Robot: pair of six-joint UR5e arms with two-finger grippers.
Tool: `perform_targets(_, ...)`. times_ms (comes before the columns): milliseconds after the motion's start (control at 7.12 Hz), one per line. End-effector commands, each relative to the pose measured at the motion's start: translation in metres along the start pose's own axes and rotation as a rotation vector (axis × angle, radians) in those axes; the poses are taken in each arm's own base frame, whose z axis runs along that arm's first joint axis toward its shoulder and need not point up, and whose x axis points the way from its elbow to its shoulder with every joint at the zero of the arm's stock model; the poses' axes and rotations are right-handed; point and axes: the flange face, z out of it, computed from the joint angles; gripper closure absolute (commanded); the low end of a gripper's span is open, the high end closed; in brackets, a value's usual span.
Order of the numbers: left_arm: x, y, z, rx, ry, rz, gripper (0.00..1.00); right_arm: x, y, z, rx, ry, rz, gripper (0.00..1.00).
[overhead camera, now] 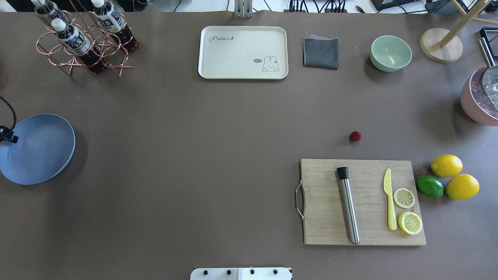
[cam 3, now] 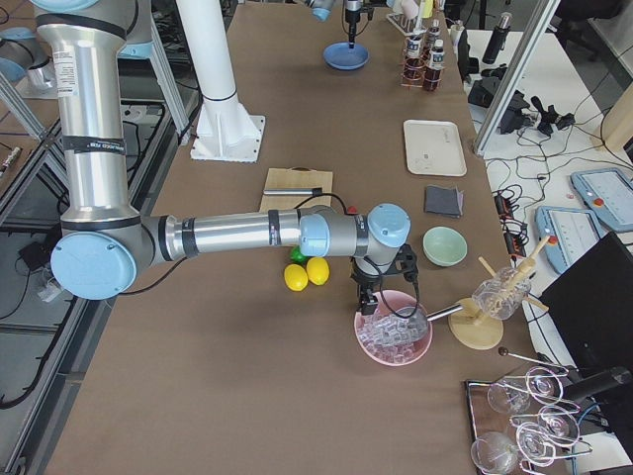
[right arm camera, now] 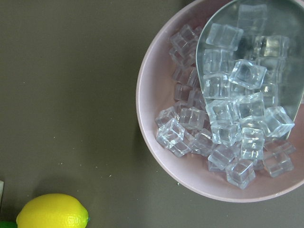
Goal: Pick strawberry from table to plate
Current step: 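Push the blue plate toward center with left gripper while right reaches strawberry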
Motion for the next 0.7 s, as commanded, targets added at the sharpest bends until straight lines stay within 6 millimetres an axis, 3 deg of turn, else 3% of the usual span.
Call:
perform_targets(0,0.001,0.0,-0.001,0.003,0.005,-0.028,1.0,-0.003,-0.001,-0.002,0.004,-0.001,-0.005,0.0)
perform_targets(281,0.011,-0.003,-0.008,0.014,0.036,-0.016,1.0,-0.011,-0.011,-0.01,0.02,0.0,-0.02,0.0)
perform_targets(421,0.029,-0.003,-0.016,-0.036,0.141,-0.003,1.0,-0.021,-0.023,-0.017,0.034,-0.001,-0.02,0.0)
perform_targets(562,0.051,-0.022,-0.043,-0.027,0.218,-0.041,1.0,-0.04,-0.038,-0.023,0.048,-0.003,0.017,0.0)
